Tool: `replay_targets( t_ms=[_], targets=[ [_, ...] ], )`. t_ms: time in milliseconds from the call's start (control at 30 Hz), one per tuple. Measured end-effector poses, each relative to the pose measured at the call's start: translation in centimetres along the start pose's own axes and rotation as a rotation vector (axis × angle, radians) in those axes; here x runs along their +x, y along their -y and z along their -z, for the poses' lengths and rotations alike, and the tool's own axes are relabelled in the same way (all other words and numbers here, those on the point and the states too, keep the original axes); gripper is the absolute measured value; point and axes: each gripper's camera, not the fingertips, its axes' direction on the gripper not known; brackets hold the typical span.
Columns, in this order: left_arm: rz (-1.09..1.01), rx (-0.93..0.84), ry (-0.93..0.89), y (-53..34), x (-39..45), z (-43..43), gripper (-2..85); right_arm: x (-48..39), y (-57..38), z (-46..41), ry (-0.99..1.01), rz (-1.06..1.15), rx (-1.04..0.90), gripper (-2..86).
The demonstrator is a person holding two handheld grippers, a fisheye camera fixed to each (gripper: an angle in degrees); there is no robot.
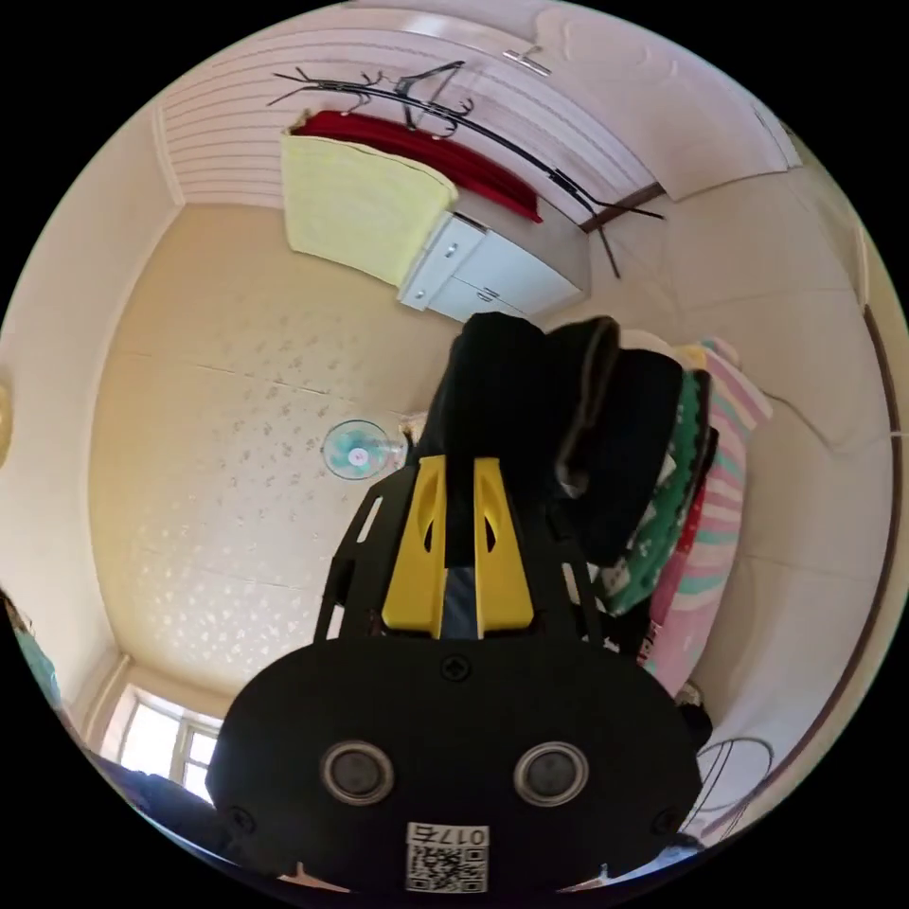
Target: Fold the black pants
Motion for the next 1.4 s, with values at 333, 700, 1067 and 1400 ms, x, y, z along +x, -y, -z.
replay_targets(
  t_ms=[333,700,1067,1400],
  targets=[
    [-0.131,0.075,0.032,3.3,8.5,0.1,-0.5,-21.4,0.7,-9.5,0.595,0.672,-0.455,1.9],
    [-0.075,0.069,0.034,2.4,10.3,-3.6,-0.5,-17.0,-16.5,-26.7,-0.066,0.636,-1.024,1.5],
    [0.111,0.087,-0.085,-1.7,7.1,-9.0,-0.5,-10.1,-6.2,-6.3,-0.665,0.097,0.050,9.5],
    [0.078,0.210,-0.361,-3.7,7.0,-11.6,-0.1,-2.7,-10.5,-6.6,-0.397,-0.049,-0.058,5.6]
  ],
)
